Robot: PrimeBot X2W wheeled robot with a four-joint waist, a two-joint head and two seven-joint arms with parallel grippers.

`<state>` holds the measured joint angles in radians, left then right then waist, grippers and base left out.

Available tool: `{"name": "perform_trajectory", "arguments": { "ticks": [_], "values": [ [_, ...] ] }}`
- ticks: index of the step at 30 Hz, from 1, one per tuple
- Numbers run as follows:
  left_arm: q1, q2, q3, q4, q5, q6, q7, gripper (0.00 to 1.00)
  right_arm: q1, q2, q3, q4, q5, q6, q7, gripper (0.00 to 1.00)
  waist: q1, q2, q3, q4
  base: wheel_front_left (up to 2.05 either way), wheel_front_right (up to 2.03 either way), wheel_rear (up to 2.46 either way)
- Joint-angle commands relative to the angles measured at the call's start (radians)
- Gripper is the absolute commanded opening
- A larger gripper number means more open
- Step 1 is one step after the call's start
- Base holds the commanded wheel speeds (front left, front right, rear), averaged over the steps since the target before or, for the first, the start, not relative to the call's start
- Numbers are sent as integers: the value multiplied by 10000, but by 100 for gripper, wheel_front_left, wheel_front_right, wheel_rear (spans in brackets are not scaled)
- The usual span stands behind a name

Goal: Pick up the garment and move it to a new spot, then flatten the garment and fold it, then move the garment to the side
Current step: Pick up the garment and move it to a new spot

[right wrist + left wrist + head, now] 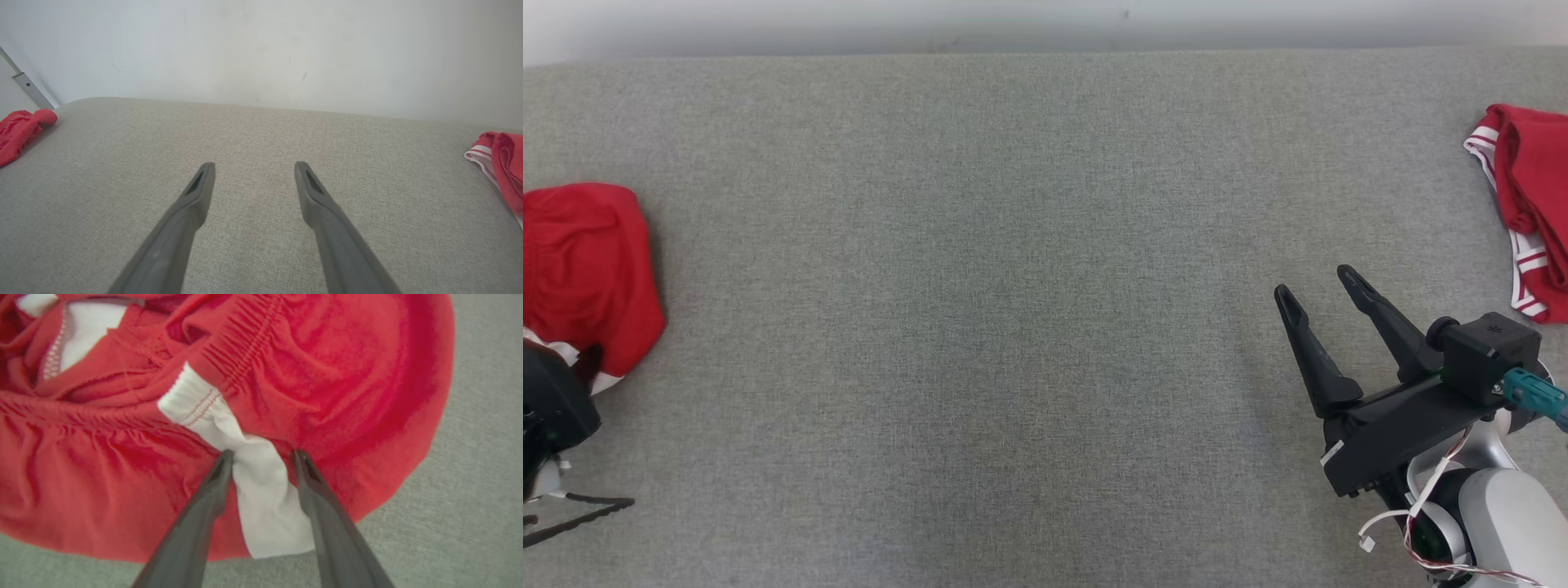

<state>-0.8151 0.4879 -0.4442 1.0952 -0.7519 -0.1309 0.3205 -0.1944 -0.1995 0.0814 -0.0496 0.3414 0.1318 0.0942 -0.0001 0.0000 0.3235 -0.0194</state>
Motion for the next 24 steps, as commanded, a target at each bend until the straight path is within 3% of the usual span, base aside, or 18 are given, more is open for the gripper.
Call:
{"name": "perform_trajectory", "arguments": {
  "ticks": [1, 9, 17, 24],
  "values": [
    [68, -159, -121, 43, -55, 11, 134, 0, -26, -46, 14, -43, -86, -23, 18, 100, 1, 0, 17, 15, 0, 0, 0],
    [-314, 212, -493, -719, -237, 11, -713, 0, -72, 20, 61, 65, -97, -23, -3, 100, 1, 0, -129, 86, 0, 0, 0],
    [-883, 514, -1151, -2567, -549, 11, -1853, 0, 39, 126, 53, 278, 8, -23, -177, 100, 1, 0, -635, 206, 0, 0, 0],
    [-1238, 856, -2005, -4244, -424, 11, -1893, 0, 73, 260, 117, 550, 133, -23, -348, 100, 1, 0, -949, 73, 0, 0, 0]
  ]
}}
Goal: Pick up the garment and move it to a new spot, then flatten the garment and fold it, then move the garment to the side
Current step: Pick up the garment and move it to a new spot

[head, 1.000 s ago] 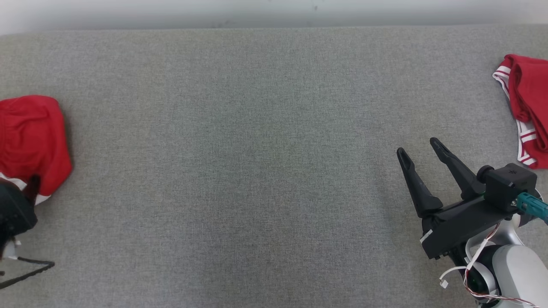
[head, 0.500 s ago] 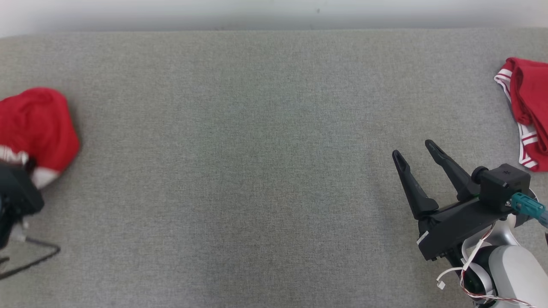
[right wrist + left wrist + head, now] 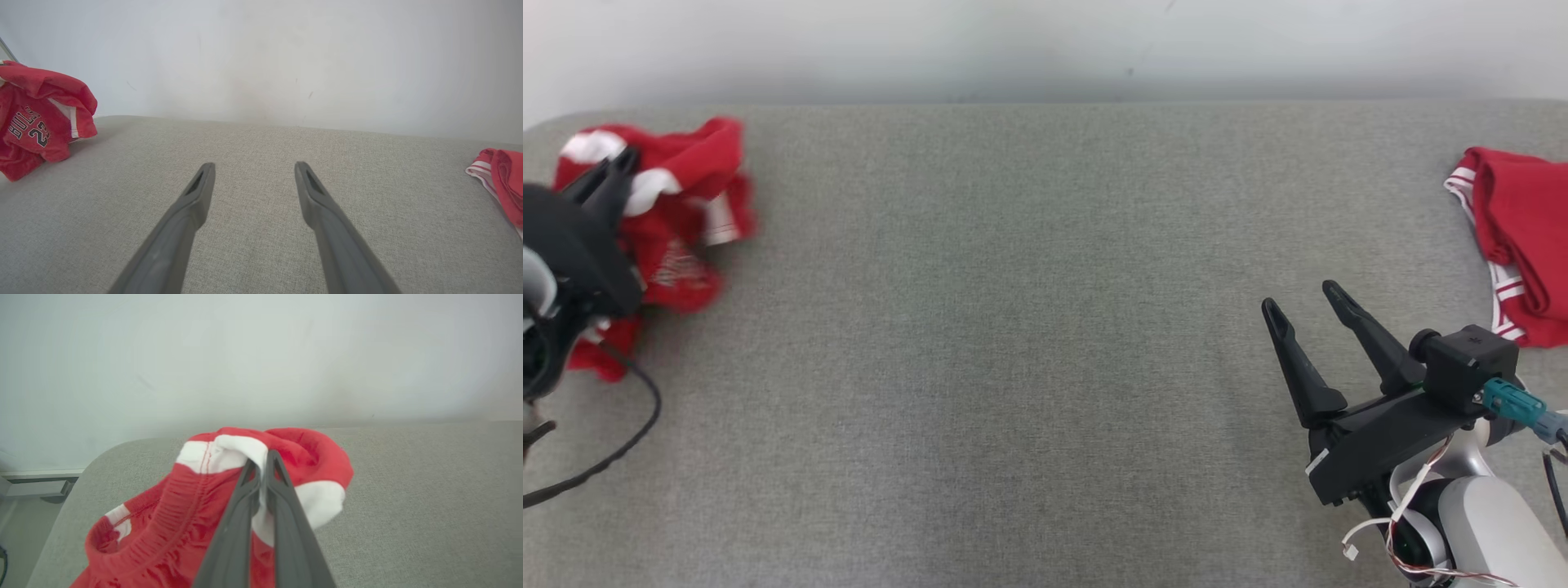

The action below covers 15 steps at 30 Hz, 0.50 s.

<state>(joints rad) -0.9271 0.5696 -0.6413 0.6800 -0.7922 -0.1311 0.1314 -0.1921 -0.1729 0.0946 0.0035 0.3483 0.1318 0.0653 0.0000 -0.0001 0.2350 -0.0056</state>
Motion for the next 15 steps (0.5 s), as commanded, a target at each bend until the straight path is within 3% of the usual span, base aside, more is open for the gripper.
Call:
{"name": "perform_trajectory", "arguments": {
  "ticks": [1, 7, 15],
  "values": [
    [-149, 79, -126, -317, -27, 14, 36, 0, 47, 15, 2, 65, 76, -23, -84, 100, 0, 1, -99, -113, 0, 0, 0],
    [-79, 62, -561, -1586, -207, 14, 279, 0, -10, 136, -40, 355, 214, -23, -337, 100, 0, 1, -245, -472, 0, 0, 0],
    [462, -497, -1028, -3002, -998, 14, 316, 0, -14, 315, -49, 771, 305, -23, -678, 100, 0, 1, -405, -1152, 0, 0, 0]
  ]
}}
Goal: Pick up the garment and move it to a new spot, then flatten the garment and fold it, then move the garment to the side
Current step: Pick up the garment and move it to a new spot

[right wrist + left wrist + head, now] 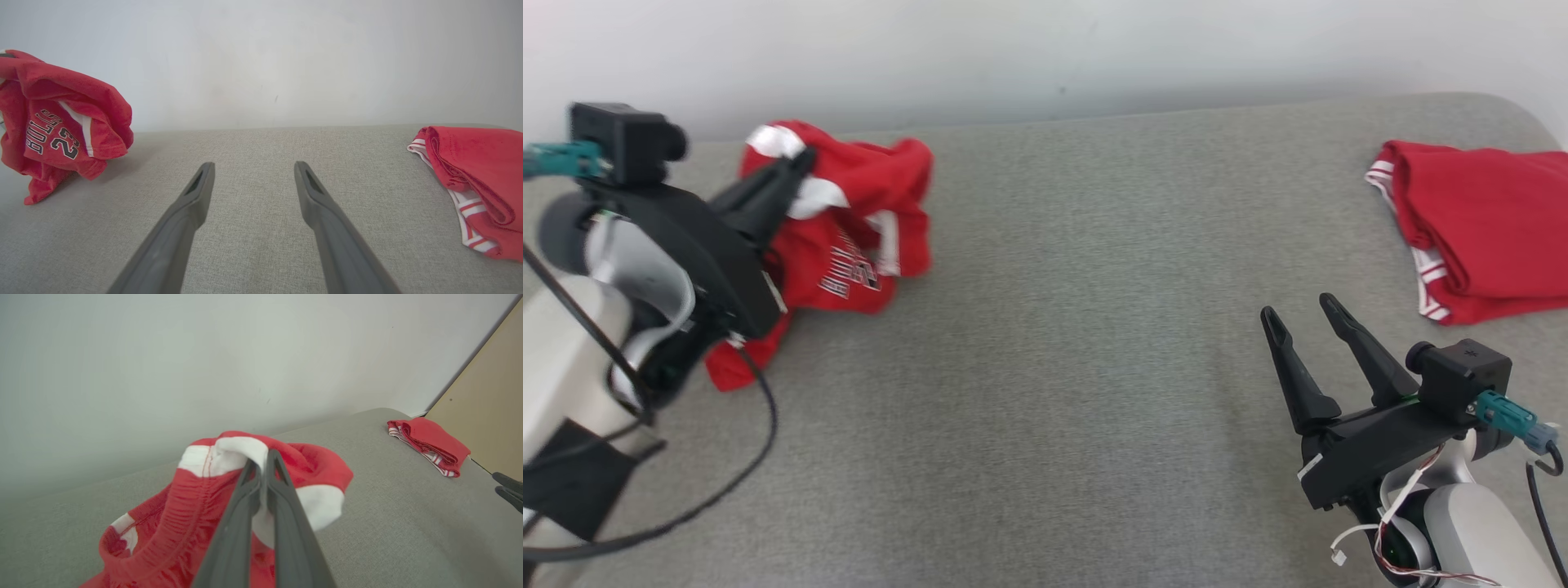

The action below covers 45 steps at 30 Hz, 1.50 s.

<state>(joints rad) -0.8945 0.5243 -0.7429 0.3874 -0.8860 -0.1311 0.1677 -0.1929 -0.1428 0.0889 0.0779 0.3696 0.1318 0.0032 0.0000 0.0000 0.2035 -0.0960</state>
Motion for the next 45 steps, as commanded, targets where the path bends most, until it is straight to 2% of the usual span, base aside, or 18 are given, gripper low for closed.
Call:
{"name": "perform_trajectory", "arguments": {
  "ticks": [1, 6, 17, 24, 32, 33, 34, 37, 45],
  "values": [
    [190, -157, -99, -209, -104, 12, -69, 0, -3, 16, -8, 78, 98, -23, -98, 100, 0, 0, -101, -319, 0, 0, 0],
    [291, -541, -504, -646, -5, 14, -186, 0, 19, 29, -57, 181, 129, -23, -213, 100, 0, 0, -113, -552, 0, 0, 0],
    [603, -1913, -1505, -1114, -73, 12, -729, 0, 85, 47, -204, 360, 109, -23, -372, 100, 0, 0, -157, -660, 0, 0, 0],
    [1337, -2666, -2239, -342, -311, 12, -1211, 0, 85, 46, -85, 414, 58, -23, -310, 100, 0, 0, -271, -576, 0, 0, 0],
    [1729, -3234, -3291, 1541, 56, 12, -1906, 0, 28, -53, 28, 409, 82, -23, -230, 100, 0, 0, -353, -428, 0, 0, 0],
    [1740, -3303, -3410, 1750, 150, 14, -1997, 69, 54, -57, 29, 410, 81, -23, -214, 100, 0, 0, -376, -390, 0, 0, 0],
    [1768, -3395, -3493, 1949, 200, 14, -2091, 100, 78, -61, 51, 417, 83, -23, -194, 100, 0, 0, -404, -360, 0, 0, 0],
    [1854, -3662, -3668, 2247, 167, 12, -2410, 100, 142, -56, 52, 436, 79, -23, -155, 100, 0, 0, -515, -265, 0, 0, 0],
    [1750, -3591, -3770, 2188, 566, 217, -3187, 100, 361, -9, 13, 402, 40, -23, -110, 100, 0, 0, -811, -16, 0, 0, 0]
  ]
}}
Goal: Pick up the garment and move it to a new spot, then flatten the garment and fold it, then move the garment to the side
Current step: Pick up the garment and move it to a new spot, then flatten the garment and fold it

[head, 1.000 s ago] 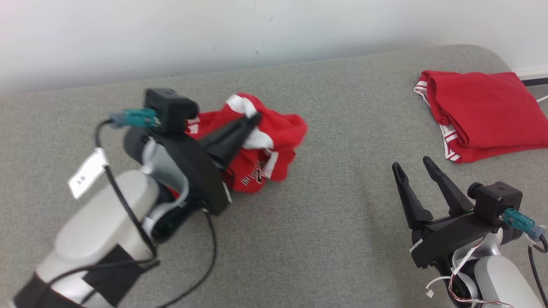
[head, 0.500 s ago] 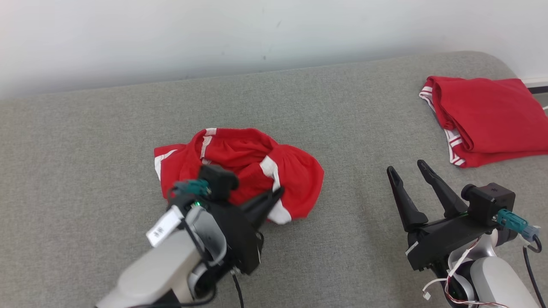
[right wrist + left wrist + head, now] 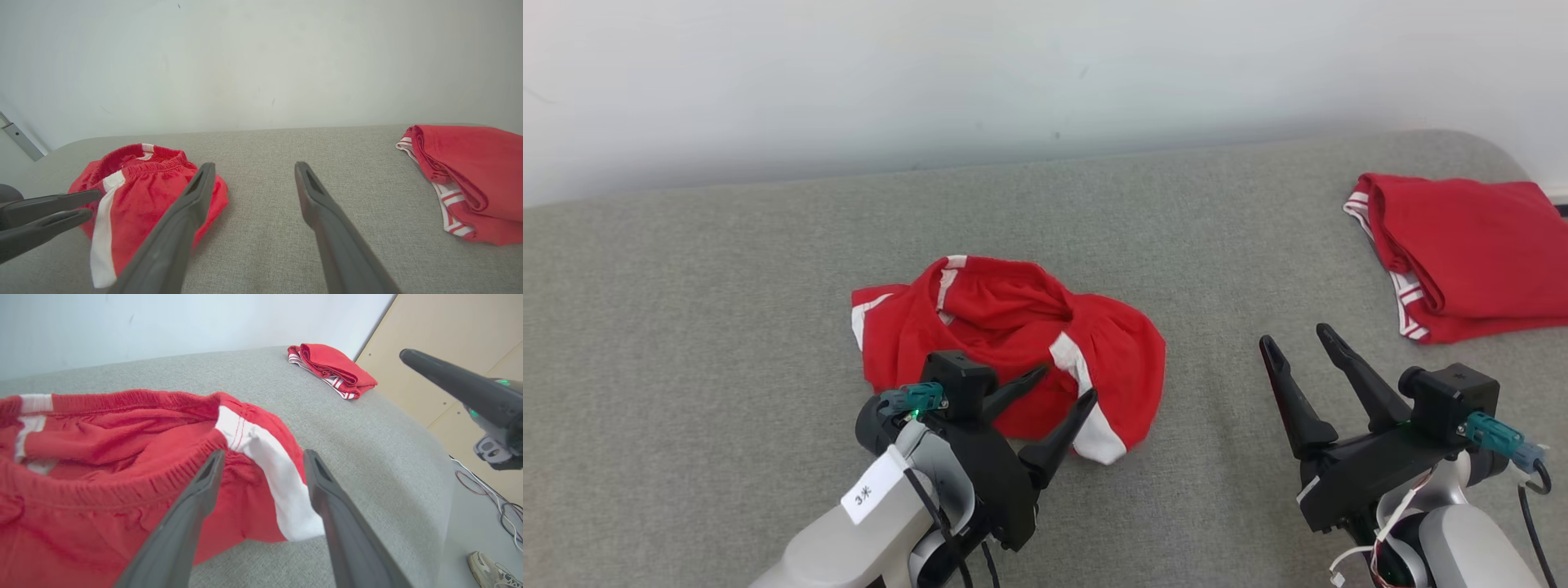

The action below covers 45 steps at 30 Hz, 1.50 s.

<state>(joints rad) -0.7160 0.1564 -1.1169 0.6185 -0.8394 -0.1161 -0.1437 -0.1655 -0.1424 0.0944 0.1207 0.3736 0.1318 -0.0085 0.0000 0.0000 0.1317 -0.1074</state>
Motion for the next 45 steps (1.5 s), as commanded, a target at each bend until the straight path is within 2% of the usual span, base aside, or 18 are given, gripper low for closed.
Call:
{"name": "perform_trajectory", "arguments": {
  "ticks": [1, 11, 18, 24, 32, 33, 35, 36, 45],
  "values": [
    [-61, 139, -20, -231, 124, 110, -94, 100, 106, -4, -50, -36, -13, -23, 21, 100, 0, 0, -116, 124, 0, 0, 0],
    [-455, 764, -175, -1206, 538, 541, 321, 100, 92, 65, 21, -50, 4, -23, 43, 100, 0, 0, -225, 99, 0, 0, 0],
    [-781, 820, -377, -939, 560, 373, 788, 100, 6, 63, 101, 22, 116, -23, -11, 100, 0, 0, -111, -299, 0, 0, 0],
    [-1054, 737, -496, -228, 532, 211, 903, 100, -55, 59, 140, 100, 174, -23, -120, 100, 0, 0, 101, -686, 0, 0, 0],
    [-1268, 541, -543, 750, 154, 23, 1167, 100, -96, 32, 123, 210, 212, -23, -230, 100, 0, 0, 240, -867, 0, 0, 0],
    [-1263, 526, -585, 816, 81, -18, 1261, 90, -93, 24, 106, 221, 211, -23, -246, 100, 0, 0, 242, -859, 0, 0, 0],
    [-1302, 506, -625, 827, -55, -55, 1285, 10, -85, 31, 53, 231, 189, -23, -263, 100, 0, 0, 233, -818, 0, 0, 0],
    [-1309, 492, -629, 796, -119, -62, 1284, 0, -79, 31, 31, 243, 176, -23, -274, 100, 0, 0, 222, -776, 0, 0, 0],
    [-1633, 436, -662, 165, -36, -80, 781, 0, 88, 48, 33, 272, 159, -23, -256, 100, 0, 0, 30, -66, 0, 0, 0]
  ]
}}
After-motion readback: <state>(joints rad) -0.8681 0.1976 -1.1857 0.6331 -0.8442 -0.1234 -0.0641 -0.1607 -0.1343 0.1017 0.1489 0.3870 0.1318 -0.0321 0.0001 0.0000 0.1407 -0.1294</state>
